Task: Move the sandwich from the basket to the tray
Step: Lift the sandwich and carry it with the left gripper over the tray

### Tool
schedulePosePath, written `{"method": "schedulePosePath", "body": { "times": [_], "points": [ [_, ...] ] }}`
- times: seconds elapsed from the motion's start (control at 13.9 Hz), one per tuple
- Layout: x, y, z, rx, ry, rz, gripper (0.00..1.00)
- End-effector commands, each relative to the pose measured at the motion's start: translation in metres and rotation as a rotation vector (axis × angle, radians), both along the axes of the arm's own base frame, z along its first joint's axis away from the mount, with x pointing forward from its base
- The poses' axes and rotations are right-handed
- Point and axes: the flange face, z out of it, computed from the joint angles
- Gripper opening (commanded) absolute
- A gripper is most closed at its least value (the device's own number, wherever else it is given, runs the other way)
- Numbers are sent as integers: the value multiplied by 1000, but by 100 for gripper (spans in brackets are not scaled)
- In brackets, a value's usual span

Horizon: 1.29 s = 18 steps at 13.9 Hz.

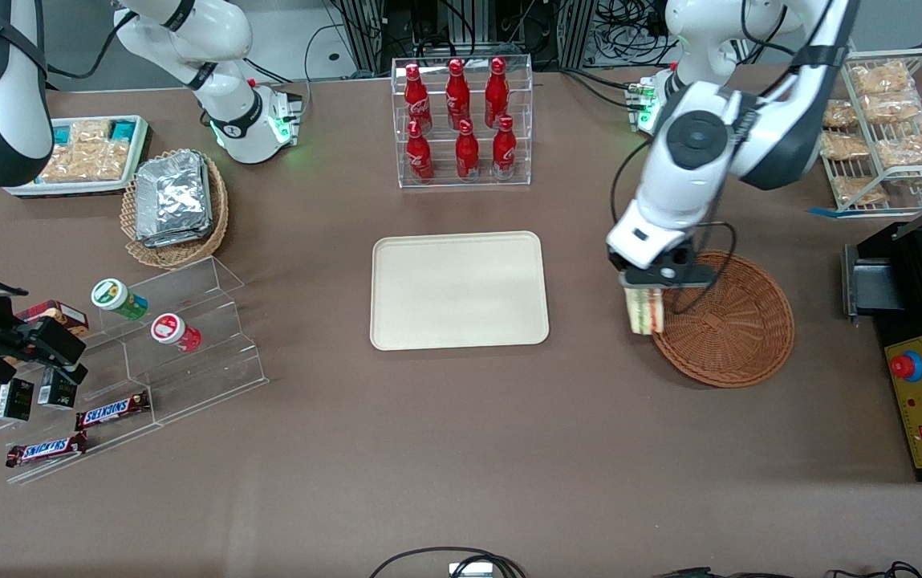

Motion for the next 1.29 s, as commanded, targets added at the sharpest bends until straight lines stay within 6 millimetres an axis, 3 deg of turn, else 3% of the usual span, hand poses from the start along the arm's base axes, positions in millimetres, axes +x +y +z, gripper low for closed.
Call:
{"method": "schedulePosePath", "body": {
  "times": [0.0,0.22,0.65,0.93,1.22],
  "points": [
    [-8,-42,-15,-4,12,-81,0],
    [-20,-86,-33,5,17,-107,0],
    [-38,-181,-94,3,27,-68,0],
    [-60,-212,-132,-28,38,-66,0],
    [-66,-213,-163,-13,66,-60,0]
  ]
}}
